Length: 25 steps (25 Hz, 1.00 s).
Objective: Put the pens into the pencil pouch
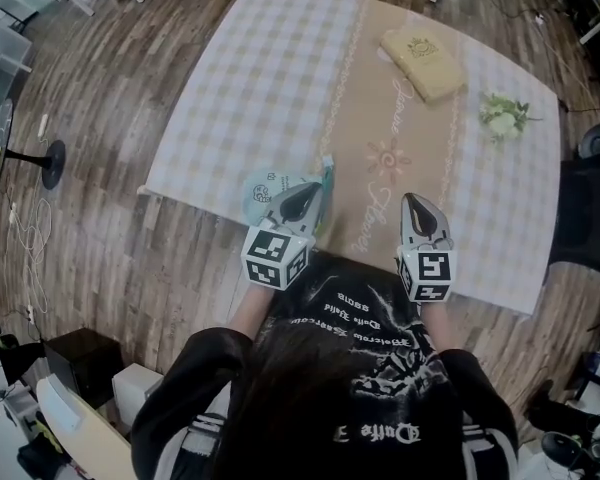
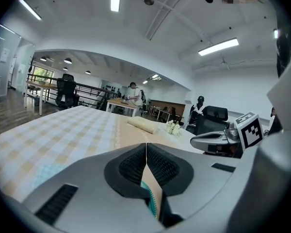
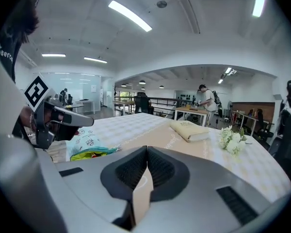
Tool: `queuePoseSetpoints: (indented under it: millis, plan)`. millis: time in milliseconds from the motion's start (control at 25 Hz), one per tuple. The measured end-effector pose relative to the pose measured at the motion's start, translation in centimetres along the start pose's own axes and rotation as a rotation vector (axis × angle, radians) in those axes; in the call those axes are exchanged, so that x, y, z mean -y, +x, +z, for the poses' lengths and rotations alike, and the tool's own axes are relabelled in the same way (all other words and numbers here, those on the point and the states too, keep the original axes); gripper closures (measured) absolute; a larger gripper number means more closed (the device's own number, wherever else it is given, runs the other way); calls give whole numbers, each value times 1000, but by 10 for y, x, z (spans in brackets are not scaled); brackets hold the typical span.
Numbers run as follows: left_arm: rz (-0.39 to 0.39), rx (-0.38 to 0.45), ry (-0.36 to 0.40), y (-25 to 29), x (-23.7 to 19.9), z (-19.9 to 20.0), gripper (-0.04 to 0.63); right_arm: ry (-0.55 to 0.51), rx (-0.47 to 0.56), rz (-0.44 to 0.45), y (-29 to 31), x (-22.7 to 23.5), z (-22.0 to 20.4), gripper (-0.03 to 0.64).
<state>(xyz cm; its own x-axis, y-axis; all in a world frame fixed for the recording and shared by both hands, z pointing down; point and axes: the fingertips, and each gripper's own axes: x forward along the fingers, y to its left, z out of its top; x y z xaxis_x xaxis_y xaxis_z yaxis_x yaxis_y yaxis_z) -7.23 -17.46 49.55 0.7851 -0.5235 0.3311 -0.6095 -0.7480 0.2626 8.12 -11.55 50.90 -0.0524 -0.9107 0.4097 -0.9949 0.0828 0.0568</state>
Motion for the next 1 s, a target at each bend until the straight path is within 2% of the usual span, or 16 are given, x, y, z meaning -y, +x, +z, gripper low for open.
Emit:
queuePoseSetpoints:
  millis: [240, 520, 720, 1000]
  plan:
    - [-47, 4, -29, -1, 3, -2, 575, -4, 30, -48, -4, 4, 6, 609]
    - [-28, -20, -41, 3, -5, -1, 575, 49, 22, -60, 4, 9, 10, 609]
    - [1, -38, -19, 0, -11, -5, 575, 38, 26, -47, 7, 0, 13, 609]
    - [15, -44, -33, -8, -15, -8, 575, 37, 26, -40, 3, -7, 12, 609]
